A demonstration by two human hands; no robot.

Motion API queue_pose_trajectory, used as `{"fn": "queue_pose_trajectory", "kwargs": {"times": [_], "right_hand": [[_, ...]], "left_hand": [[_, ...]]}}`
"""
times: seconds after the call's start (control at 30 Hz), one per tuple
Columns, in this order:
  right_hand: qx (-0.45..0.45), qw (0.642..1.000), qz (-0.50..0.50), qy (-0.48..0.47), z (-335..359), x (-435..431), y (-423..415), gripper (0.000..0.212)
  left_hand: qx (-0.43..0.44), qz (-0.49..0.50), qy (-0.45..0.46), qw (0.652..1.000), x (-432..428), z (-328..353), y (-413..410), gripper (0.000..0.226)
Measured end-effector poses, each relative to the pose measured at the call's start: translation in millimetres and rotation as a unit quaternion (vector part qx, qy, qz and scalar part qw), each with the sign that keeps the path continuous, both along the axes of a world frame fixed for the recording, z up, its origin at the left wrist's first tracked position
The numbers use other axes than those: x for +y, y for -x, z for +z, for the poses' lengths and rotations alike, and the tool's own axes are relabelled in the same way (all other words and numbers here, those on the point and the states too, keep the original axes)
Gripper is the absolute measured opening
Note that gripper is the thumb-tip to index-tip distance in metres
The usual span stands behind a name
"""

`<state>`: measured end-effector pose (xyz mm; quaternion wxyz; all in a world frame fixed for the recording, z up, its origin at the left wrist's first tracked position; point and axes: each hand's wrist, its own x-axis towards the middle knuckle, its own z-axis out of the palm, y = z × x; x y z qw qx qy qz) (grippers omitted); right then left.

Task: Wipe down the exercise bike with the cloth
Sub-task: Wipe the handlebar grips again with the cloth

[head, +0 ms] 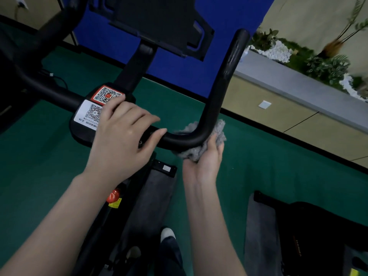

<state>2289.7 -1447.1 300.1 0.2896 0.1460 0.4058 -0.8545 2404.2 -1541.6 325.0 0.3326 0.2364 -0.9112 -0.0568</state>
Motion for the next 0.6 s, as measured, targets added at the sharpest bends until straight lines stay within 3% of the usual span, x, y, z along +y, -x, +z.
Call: {"fn": "queue_pose_trajectory", "kwargs": {"times": [0.3, 0.47, 0.6], "right_hand": [[-0.032, 0.999, 0.029, -0.018, 3, 5, -2, 0.020], [-0.016, 0.999, 0.035, -0.018, 11, 3, 19, 0.025], [0.027, 0.998, 0.045, -0.033, 4, 10, -1, 0.014]], "left_hand": [[0.014, -0.021, -0.062, 0.998, 35, -8, 36, 0.027], [0.017, 0.008, -0.085, 0.996, 42, -12, 40, 0.025], [0.016, 0.024, -0.105, 0.994, 43, -11, 42, 0.026]]}}
